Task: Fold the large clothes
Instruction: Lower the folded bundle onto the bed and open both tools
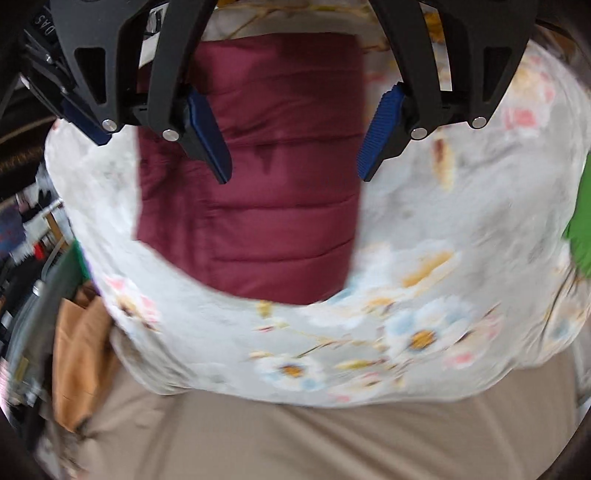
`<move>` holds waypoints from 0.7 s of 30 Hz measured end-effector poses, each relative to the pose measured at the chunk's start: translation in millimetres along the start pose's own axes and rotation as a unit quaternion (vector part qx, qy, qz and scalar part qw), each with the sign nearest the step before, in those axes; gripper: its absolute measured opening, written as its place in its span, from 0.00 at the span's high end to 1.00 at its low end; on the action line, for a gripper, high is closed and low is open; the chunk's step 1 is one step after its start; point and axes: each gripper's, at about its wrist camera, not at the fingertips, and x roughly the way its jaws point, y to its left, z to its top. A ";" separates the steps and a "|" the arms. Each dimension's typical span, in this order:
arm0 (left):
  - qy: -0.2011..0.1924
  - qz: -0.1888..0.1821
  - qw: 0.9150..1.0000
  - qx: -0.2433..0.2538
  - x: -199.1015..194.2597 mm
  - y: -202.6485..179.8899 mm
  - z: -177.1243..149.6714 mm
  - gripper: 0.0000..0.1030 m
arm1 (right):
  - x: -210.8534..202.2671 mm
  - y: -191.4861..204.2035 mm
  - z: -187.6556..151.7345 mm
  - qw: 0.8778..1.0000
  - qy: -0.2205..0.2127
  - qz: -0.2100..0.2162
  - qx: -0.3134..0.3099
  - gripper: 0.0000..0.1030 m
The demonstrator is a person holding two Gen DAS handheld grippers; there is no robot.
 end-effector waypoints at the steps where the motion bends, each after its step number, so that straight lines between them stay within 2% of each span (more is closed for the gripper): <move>1: 0.007 0.004 1.000 -0.010 2.5 10.9 -2.9 0.34 | 3.4 5.8 -3.0 1.000 0.006 -0.002 -0.010 0.51; 2: 0.013 0.010 1.000 -0.017 5.4 19.7 -6.4 0.34 | 3.3 8.8 -5.8 1.000 0.010 -0.002 -0.015 0.58; 3: 0.016 0.014 1.000 -0.019 7.5 20.2 -10.4 0.34 | 7.0 13.0 -9.8 1.000 0.018 0.005 -0.023 0.78; 5: 0.025 0.019 0.999 -0.017 10.9 28.0 -18.1 0.34 | 15.5 17.3 -17.8 0.999 0.025 0.005 -0.041 1.00; 8: 0.042 0.014 0.999 -0.004 20.6 25.9 -27.6 0.34 | 32.9 7.3 -30.0 0.997 0.042 -0.044 -0.049 1.00; 11: 0.060 -0.001 0.998 0.019 31.4 16.2 -34.5 0.34 | 47.8 -33.5 -48.5 0.992 0.069 -0.108 0.001 1.00; 15: 0.082 -0.005 0.995 0.058 50.9 -2.5 -48.9 0.34 | 60.4 -93.9 -80.2 0.984 0.093 -0.083 0.125 1.00; 18: 0.100 -0.005 0.992 0.071 70.2 -11.4 -57.7 0.29 | 70.4 -108.8 -90.3 0.982 0.094 -0.065 0.147 1.00; 21: 0.096 0.010 0.991 0.093 80.2 -18.1 -60.5 0.25 | 65.0 -110.8 -84.3 0.979 0.100 -0.058 0.170 1.00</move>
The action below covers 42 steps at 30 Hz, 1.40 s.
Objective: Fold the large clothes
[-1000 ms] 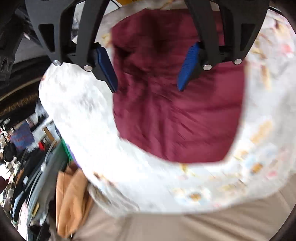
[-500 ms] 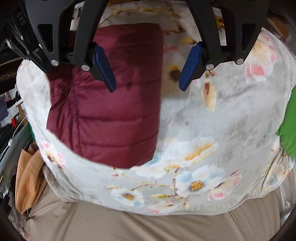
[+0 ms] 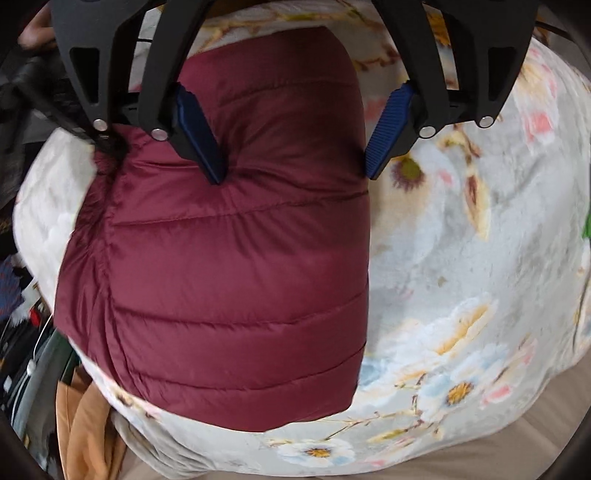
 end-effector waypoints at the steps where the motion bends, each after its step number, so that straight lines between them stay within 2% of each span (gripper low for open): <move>1: -0.001 0.006 1.000 0.004 1.7 -1.3 0.2 0.25 | -7.7 3.3 2.8 1.000 -0.005 -0.001 0.007 1.00; 3: -0.003 0.010 1.000 0.005 2.4 -1.7 0.6 0.24 | -30.8 16.7 9.7 0.999 -0.036 -0.002 -0.002 0.95; 5: -0.006 0.013 1.000 0.005 1.5 -1.6 2.1 0.25 | -54.7 39.5 22.2 0.996 -0.079 -0.016 -0.036 0.90; 7: -0.006 0.016 1.000 0.005 2.2 -1.3 2.3 0.22 | -63.1 55.4 35.6 0.993 -0.098 -0.026 -0.058 0.84; 9: -0.006 0.015 1.000 0.005 2.4 -0.7 3.1 0.21 | -61.3 67.2 53.6 0.991 -0.110 -0.034 -0.072 0.73; 11: -0.005 0.016 1.000 0.006 2.6 0.5 4.1 0.20 | -52.8 70.5 72.5 0.989 -0.117 -0.058 -0.070 0.68; 13: -0.006 0.015 1.000 0.005 1.9 1.8 4.7 0.20 | -41.7 64.2 87.3 0.989 -0.120 -0.081 -0.041 0.64; 14: -0.007 0.014 1.000 0.004 1.1 1.8 5.0 0.20 | -34.9 57.7 95.6 0.990 -0.116 -0.073 -0.018 0.63; 16: -0.009 0.012 1.000 0.002 -1.3 2.3 5.8 0.20 | -26.3 53.7 104.4 0.993 -0.106 -0.054 0.003 0.63; 17: -0.012 0.009 1.000 -0.001 -3.7 2.6 6.4 0.21 | -21.3 54.1 107.3 0.994 -0.101 -0.047 0.006 0.66; 18: -0.015 0.004 1.000 -0.006 -6.4 4.2 8.1 0.21 | -16.9 56.1 111.7 0.995 -0.095 -0.038 0.002 0.80; 19: -0.020 -0.007 1.000 -0.015 -11.6 6.6 10.2 0.21 | -15.1 59.9 114.8 0.995 -0.092 -0.031 -0.007 0.88; 20: -0.029 -0.021 0.999 -0.025 -18.1 8.2 12.3 0.21 | -16.1 66.1 118.4 0.995 -0.094 -0.023 -0.018 0.95; 21: -0.036 -0.028 0.999 -0.030 -22.2 9.3 13.6 0.21 | -20.1 72.4 120.8 0.994 -0.104 -0.018 -0.030 0.96; 23: -0.048 -0.036 0.998 -0.031 -28.3 7.3 17.1 0.21 | -28.8 83.5 124.6 0.991 -0.124 -0.018 -0.053 0.97; 25: -0.034 -0.017 0.999 -0.018 -19.0 1.5 18.4 0.21 | -26.7 86.5 129.1 0.988 -0.133 -0.037 -0.070 0.97; 27: -0.013 -0.011 1.000 -0.016 -3.3 -1.0 17.2 0.19 | -3.2 79.7 132.5 0.988 -0.108 -0.074 -0.078 0.97; 29: -0.010 -0.003 1.000 -0.013 9.6 -3.0 15.3 0.13 | 38.5 65.6 131.3 0.990 -0.055 -0.099 -0.088 0.96; 31: -0.016 0.003 1.000 -0.008 17.1 -7.3 13.6 0.10 | 50.6 61.2 129.9 0.987 -0.050 -0.109 -0.103 0.98; 33: -0.010 0.013 1.000 -0.007 21.4 -8.6 14.1 0.10 | 43.4 68.1 132.5 0.985 -0.052 -0.126 -0.110 0.97; 35: -0.004 0.010 1.000 -0.014 23.4 -5.7 15.6 0.10 | 20.6 76.0 127.6 0.980 -0.085 -0.135 -0.116 0.94; 36: -0.003 0.008 1.000 -0.015 23.5 -4.5 16.1 0.10 | 0.5 82.4 119.2 0.976 -0.112 -0.134 -0.132 0.94; 38: -0.003 0.005 1.000 -0.015 23.7 -4.5 17.9 0.10 | -27.2 93.1 96.4 0.968 -0.130 -0.133 -0.167 0.94; 42: -0.006 0.006 1.000 -0.007 23.5 -6.2 15.3 0.10 | -28.5 87.9 48.2 0.969 -0.086 -0.138 -0.186 0.94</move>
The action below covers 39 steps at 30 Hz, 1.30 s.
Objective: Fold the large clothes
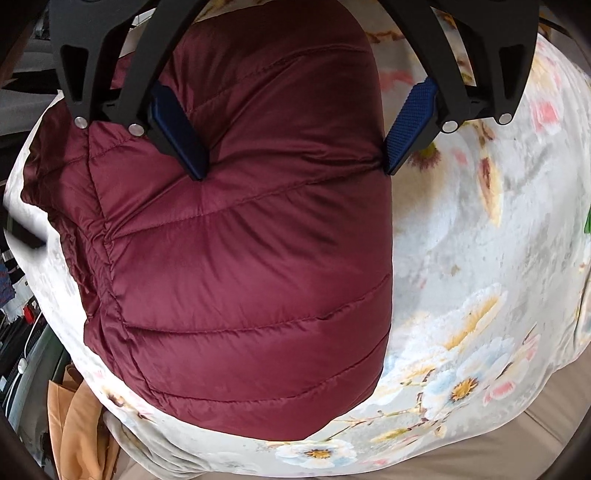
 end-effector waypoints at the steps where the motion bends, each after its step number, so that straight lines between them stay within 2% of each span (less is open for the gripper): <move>1: 0.000 0.000 1.000 0.002 -0.6 -0.8 -0.2 0.10 | 5.9 0.7 -14.4 1.000 0.019 -0.004 0.001 0.94; 4: 0.004 -0.002 1.000 0.008 -0.5 -3.3 -1.1 0.08 | 26.6 -7.6 -49.3 0.998 0.061 -0.006 0.029 0.98; 6: 0.007 -0.001 1.000 0.016 0.9 -6.9 -3.0 0.07 | 36.7 -11.1 -62.8 0.996 0.073 0.000 0.046 0.98; 9: 0.009 0.003 1.000 0.022 1.4 -9.9 -2.4 0.07 | 35.9 -11.3 -58.7 0.995 0.083 -0.003 0.049 0.98; 13: 0.013 -0.003 1.000 0.014 -1.4 -4.1 0.7 0.07 | 3.3 -12.8 -50.2 0.995 0.043 0.018 0.082 0.95; 17: 0.018 -0.014 1.000 0.017 -1.1 -6.2 -0.3 0.07 | 34.3 -5.8 -68.8 0.995 0.091 -0.003 0.047 0.98; 22: 0.018 -0.011 1.000 0.021 -3.5 -7.0 -1.6 0.07 | 37.2 -8.5 -64.2 0.993 0.104 -0.002 0.053 0.98; 24: 0.020 -0.013 1.000 0.013 -6.5 -4.3 -0.8 0.08 | 25.4 -14.4 -52.6 0.993 0.095 0.004 0.071 0.97; 28: 0.008 -0.031 0.999 -0.018 -24.2 11.1 3.9 0.09 | -11.9 -20.6 -30.4 0.994 0.031 0.021 0.099 0.89; 32: -0.013 -0.052 0.997 -0.056 -38.9 31.3 15.9 0.09 | -26.8 -15.9 20.0 0.996 -0.017 0.037 0.083 0.88; 36: -0.043 -0.052 0.995 -0.071 -43.0 36.1 51.6 0.09 | -12.6 -25.2 74.9 0.995 -0.046 0.046 0.081 0.88; 38: -0.052 -0.036 0.996 -0.066 -31.8 31.6 68.7 0.09 | 10.5 -32.0 86.3 0.995 -0.031 0.047 0.087 0.90; 39: -0.048 -0.029 0.996 -0.064 -25.8 29.7 71.8 0.09 | 32.2 -36.9 92.6 0.994 -0.009 0.045 0.098 0.91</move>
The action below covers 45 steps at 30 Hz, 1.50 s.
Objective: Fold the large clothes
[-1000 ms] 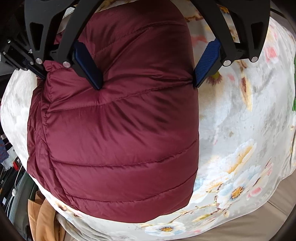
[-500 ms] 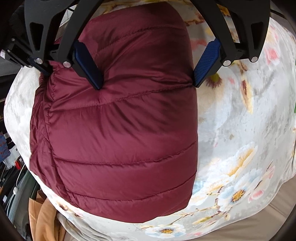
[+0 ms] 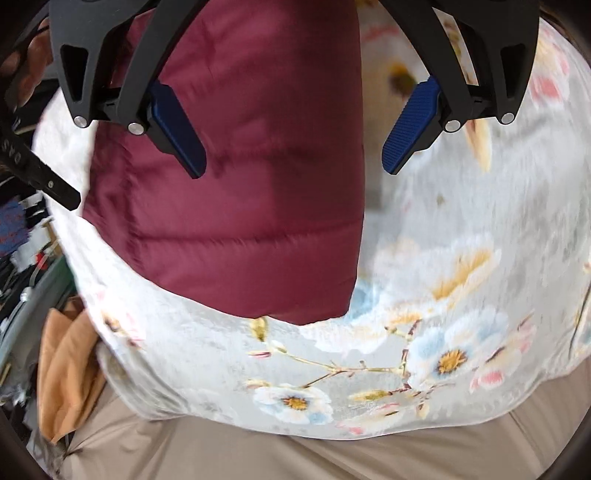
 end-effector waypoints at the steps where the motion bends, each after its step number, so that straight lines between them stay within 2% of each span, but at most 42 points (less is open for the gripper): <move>1: 0.010 0.011 1.000 0.004 13.9 -1.2 1.9 0.08 | 17.4 -3.1 -2.1 1.000 0.021 -0.010 0.008 0.92; 3: 0.023 0.012 1.000 0.009 37.7 -1.5 0.6 0.07 | 56.5 -15.9 -11.7 0.997 0.071 -0.013 0.019 1.00; 5: 0.023 0.008 1.000 0.008 48.6 -2.7 -3.4 0.05 | 69.4 -22.6 -19.5 0.997 0.075 -0.009 0.021 1.00; 7: 0.027 0.020 0.999 0.008 48.2 -3.1 -2.5 0.06 | 52.6 -20.7 -19.3 0.997 0.063 -0.019 0.029 1.00; 8: 0.028 0.024 0.999 0.005 43.0 -2.6 -1.7 0.06 | 38.9 -18.6 -18.4 0.998 0.049 -0.014 0.034 0.96; 11: 0.022 0.020 1.000 0.003 18.9 -1.5 -3.4 0.07 | -19.8 -3.2 -35.6 1.000 0.005 0.010 0.008 0.95; 14: 0.022 0.020 0.999 0.014 5.0 -4.0 -15.2 0.07 | -34.5 4.7 -70.4 0.999 0.031 0.014 -0.012 0.92; 16: 0.032 0.025 0.999 0.021 4.4 -7.3 -25.2 0.07 | -6.5 6.4 -104.0 0.995 0.093 0.005 -0.024 0.92; 18: 0.038 0.020 0.999 0.014 5.6 -8.0 -32.4 0.07 | 11.3 5.2 -120.6 0.994 0.107 0.002 -0.022 0.95; 20: 0.045 0.021 0.999 0.016 5.8 -9.2 -36.1 0.07 | 8.7 7.4 -118.0 0.994 0.109 -0.004 -0.017 0.95; 22: 0.043 0.024 0.999 0.019 1.7 -8.6 -37.5 0.07 | -6.9 7.2 -108.8 0.995 0.097 0.008 -0.013 0.91; 23: 0.044 0.020 0.999 0.017 -0.4 -7.1 -38.2 0.07 | -20.5 3.9 -104.6 0.997 0.078 0.007 -0.009 0.85; 24: 0.046 0.017 0.999 0.016 -1.3 -5.8 -38.9 0.07 | -28.5 -1.7 -101.4 0.998 0.064 0.003 -0.004 0.65; 26: 0.057 0.004 0.998 0.004 -5.0 3.3 -41.1 0.07 | -43.6 -18.9 -98.2 0.999 0.031 -0.009 0.021 0.36; 29: 0.071 -0.038 0.996 -0.035 -7.8 27.5 -47.1 0.07 | -37.0 -41.1 -106.2 0.997 0.053 -0.002 0.057 0.35; 32: 0.097 -0.077 0.989 -0.082 4.5 58.1 -60.2 0.07 | -14.4 -57.4 -115.7 0.990 0.106 0.021 0.095 0.35; 36: 0.124 -0.146 0.969 -0.159 27.3 82.3 -76.3 0.05 | 7.8 -56.1 -131.0 0.979 0.140 0.076 0.125 0.34; 39: 0.123 -0.181 0.962 -0.166 41.0 83.2 -81.0 0.04 | 21.5 -59.7 -139.3 0.971 0.153 0.105 0.151 0.31; 43: 0.146 -0.258 0.934 -0.198 64.8 84.6 -87.4 0.04 | 34.5 -59.7 -134.7 0.962 0.166 0.132 0.171 0.27; 45: 0.152 -0.276 0.926 -0.207 70.4 80.6 -87.4 0.04 | 39.5 -61.7 -132.9 0.962 0.164 0.138 0.166 0.27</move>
